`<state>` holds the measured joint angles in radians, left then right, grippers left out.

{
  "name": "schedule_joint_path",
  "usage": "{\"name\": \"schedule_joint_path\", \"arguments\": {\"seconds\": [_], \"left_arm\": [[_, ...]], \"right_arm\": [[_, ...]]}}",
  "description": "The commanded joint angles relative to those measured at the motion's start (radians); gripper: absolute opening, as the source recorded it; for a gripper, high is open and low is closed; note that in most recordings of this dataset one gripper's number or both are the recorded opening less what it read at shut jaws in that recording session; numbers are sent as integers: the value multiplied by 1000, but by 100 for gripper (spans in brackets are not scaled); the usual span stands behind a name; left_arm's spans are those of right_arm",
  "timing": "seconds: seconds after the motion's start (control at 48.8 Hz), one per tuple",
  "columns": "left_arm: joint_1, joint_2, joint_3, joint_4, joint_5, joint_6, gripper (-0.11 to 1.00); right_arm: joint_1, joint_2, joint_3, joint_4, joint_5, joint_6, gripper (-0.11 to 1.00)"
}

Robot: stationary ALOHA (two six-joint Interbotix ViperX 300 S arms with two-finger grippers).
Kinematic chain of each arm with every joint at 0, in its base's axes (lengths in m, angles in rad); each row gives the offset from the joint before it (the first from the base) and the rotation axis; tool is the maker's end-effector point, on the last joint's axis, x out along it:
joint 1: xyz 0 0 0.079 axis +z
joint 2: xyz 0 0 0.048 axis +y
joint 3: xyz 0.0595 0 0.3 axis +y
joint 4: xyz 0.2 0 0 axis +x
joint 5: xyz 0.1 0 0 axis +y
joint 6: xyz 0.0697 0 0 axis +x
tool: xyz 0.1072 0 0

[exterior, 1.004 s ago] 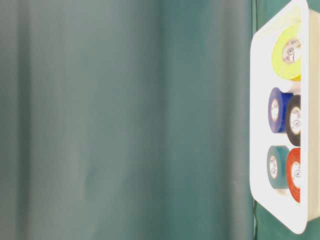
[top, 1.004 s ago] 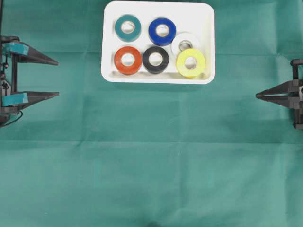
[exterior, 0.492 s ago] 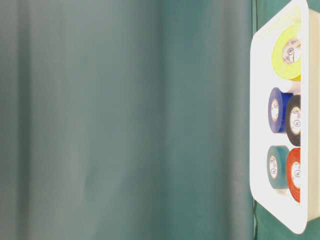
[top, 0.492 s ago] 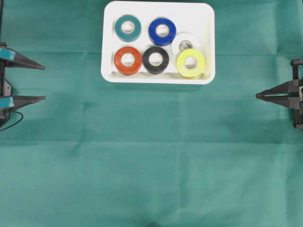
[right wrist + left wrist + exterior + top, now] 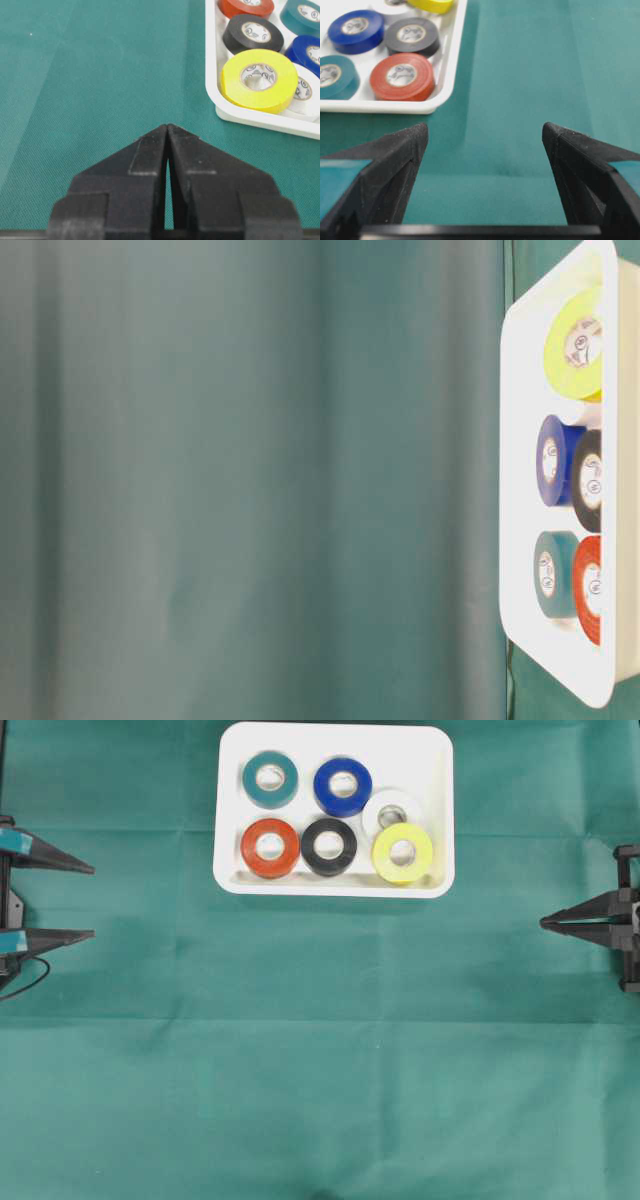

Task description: Put the tape into the white case with the left arm.

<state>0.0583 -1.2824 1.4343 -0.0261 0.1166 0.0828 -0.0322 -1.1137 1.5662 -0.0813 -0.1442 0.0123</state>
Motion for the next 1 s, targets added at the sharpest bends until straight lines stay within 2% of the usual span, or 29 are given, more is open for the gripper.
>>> {"name": "schedule_joint_path", "arguments": {"seconds": [0.0, 0.348, 0.984], "left_arm": [[-14, 8, -11, -2, -5, -2, 94], [-61, 23, -15, 3, 0, 32, 93], [-61, 18, -11, 3, 0, 32, 93]], "right_arm": [[-2, 6, -11, -2, -9, 0, -9], [-2, 6, -9, -2, -11, 0, -9], [-2, 5, -9, -2, -9, 0, -9]]}}
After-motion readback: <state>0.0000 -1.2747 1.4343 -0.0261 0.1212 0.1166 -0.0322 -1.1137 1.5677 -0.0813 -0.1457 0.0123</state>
